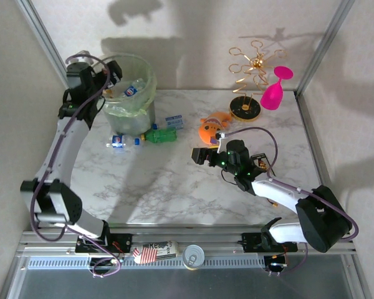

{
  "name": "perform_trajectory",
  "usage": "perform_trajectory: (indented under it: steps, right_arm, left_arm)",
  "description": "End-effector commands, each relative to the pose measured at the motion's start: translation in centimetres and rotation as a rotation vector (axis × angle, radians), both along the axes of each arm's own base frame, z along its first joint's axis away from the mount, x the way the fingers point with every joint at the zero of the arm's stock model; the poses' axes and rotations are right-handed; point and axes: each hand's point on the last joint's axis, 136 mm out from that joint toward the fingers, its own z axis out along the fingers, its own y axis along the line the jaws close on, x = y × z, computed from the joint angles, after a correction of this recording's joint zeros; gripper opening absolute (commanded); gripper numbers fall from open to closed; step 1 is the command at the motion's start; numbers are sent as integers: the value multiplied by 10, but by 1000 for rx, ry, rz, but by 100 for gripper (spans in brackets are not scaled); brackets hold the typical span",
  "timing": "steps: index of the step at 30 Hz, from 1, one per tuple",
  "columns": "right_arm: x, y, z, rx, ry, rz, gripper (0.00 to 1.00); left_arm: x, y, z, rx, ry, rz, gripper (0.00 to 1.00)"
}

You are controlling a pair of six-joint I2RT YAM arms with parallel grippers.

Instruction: Put the plastic bottles in the bin

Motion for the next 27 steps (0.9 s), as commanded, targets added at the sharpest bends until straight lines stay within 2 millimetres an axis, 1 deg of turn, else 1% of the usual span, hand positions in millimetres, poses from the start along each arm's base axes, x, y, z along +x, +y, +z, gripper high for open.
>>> perform_trajectory:
  steps: [1, 2, 6, 11, 17, 18, 22, 25, 27]
  right_arm:
    - [3, 11, 14, 30, -37, 33, 99]
    - [2, 12, 14, 34, -36, 41, 99]
    - [2, 17, 14, 43, -32, 60, 99]
    - [3, 23, 11, 49, -16, 88, 99]
    - [4, 28, 9, 51, -3, 104, 99]
    - [4, 29, 8, 49, 2, 107, 99]
    - [5, 32, 6, 48, 14, 114, 99]
    - [7, 34, 5, 47, 24, 121, 99]
    - [7, 36, 5, 47, 28, 123, 99]
  left_arm:
    - [-27, 4, 10, -51, -50, 28, 100]
    - [-34, 5, 5, -61, -50, 31, 100]
    - [-59, 7, -23, -117, -23, 56, 100]
    - [-91, 16, -75, -175, 51, 121, 100]
    - [-122, 29, -139, -217, 127, 227, 100]
    - [-126, 31, -148, -231, 136, 239, 100]
    - [-135, 31, -198, -327, 184, 282, 100]
    - [-136, 33, -233, -386, 254, 332, 100]
    - [-132, 33, -248, -403, 284, 345, 100]
